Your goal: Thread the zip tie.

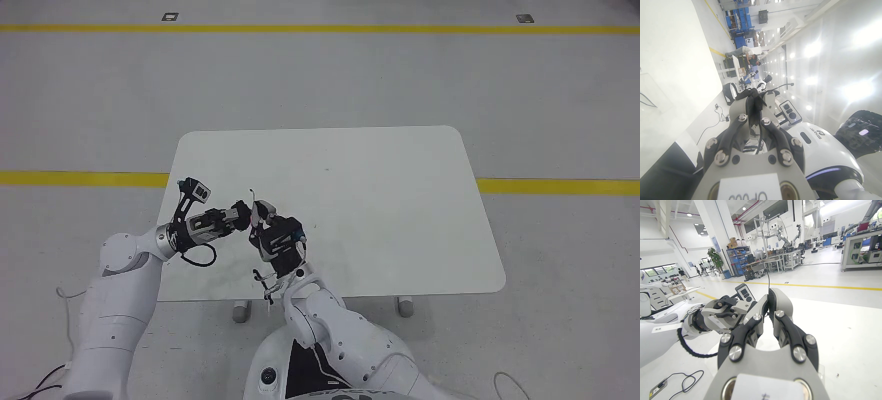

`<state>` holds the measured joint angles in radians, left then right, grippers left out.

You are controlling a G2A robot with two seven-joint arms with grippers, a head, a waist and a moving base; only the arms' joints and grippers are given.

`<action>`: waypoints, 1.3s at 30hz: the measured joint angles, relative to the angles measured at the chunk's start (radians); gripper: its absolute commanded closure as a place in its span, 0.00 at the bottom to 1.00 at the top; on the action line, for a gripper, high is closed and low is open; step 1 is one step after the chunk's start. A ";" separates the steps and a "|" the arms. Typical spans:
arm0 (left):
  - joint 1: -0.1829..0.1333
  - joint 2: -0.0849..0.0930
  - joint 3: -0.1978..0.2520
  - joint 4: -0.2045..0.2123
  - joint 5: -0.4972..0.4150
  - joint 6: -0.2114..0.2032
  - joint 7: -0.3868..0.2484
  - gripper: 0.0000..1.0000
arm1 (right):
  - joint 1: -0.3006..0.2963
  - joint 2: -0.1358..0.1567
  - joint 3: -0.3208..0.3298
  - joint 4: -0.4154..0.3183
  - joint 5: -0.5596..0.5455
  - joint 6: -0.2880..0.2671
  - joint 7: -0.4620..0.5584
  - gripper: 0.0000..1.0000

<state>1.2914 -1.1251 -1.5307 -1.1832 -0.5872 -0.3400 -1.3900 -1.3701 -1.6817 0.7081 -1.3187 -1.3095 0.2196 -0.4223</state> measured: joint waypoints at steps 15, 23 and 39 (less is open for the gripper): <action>0.000 0.000 0.000 0.000 0.000 0.000 0.000 1.00 | -0.001 0.002 -0.006 0.005 0.008 -0.003 0.000 1.00; 0.000 0.000 0.000 0.000 0.000 0.000 0.000 1.00 | -0.002 0.003 -0.007 0.003 0.006 0.002 0.002 1.00; 0.000 0.000 0.000 0.000 0.000 0.000 0.000 1.00 | -0.067 0.042 0.037 -0.096 -0.123 0.041 0.048 0.00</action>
<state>1.2914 -1.1251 -1.5307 -1.1832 -0.5872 -0.3400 -1.3900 -1.4373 -1.6402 0.7447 -1.4142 -1.4327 0.2605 -0.3742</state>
